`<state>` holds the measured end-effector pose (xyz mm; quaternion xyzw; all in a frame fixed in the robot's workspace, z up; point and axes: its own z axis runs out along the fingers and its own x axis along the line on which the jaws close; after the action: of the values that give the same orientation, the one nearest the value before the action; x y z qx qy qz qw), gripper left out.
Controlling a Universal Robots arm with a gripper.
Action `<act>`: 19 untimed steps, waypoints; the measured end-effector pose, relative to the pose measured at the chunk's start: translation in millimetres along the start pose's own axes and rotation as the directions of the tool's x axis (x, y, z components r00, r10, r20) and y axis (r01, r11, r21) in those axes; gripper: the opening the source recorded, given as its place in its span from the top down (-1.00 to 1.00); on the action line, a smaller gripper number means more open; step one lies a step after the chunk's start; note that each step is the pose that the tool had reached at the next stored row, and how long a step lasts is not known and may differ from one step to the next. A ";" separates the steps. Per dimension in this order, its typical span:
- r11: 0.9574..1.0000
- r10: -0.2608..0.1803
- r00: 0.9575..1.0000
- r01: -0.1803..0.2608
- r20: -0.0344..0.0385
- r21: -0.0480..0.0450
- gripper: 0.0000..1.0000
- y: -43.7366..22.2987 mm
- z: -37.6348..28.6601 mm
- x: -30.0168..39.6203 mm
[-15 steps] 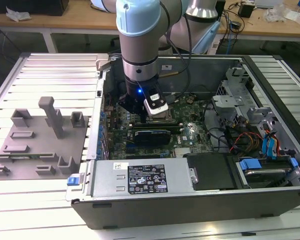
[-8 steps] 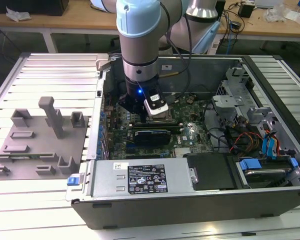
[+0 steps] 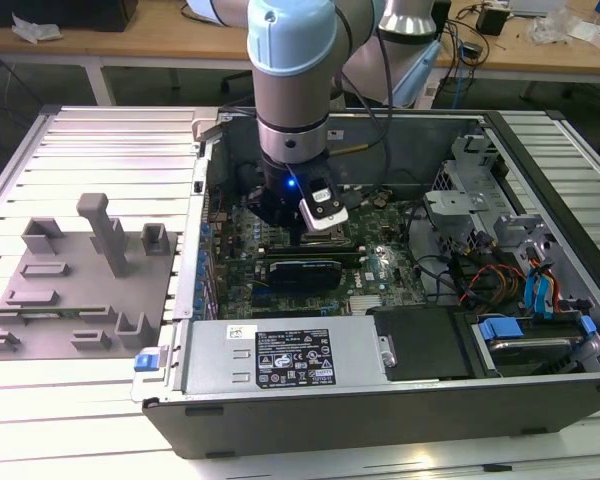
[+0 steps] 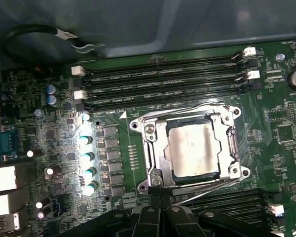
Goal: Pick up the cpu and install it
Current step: 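Install the second cpu locking lever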
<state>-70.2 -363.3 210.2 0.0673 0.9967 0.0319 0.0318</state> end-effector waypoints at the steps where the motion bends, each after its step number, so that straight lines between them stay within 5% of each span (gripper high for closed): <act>1: 1.000 0.000 1.000 0.000 0.000 0.000 0.79 -0.6 0.1 -1.1; 12: 1.000 0.000 1.000 0.000 -0.001 -0.003 0.79 -9.4 -0.5 -3.2; 15: 1.000 0.002 1.000 -0.002 -0.004 -0.031 0.79 -10.7 -0.6 -1.6; 19: 0.999 0.003 1.000 -0.003 -0.005 -0.045 0.79 -12.7 0.0 3.1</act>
<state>-74.9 -375.4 209.1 0.0679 0.9957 0.0545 0.0307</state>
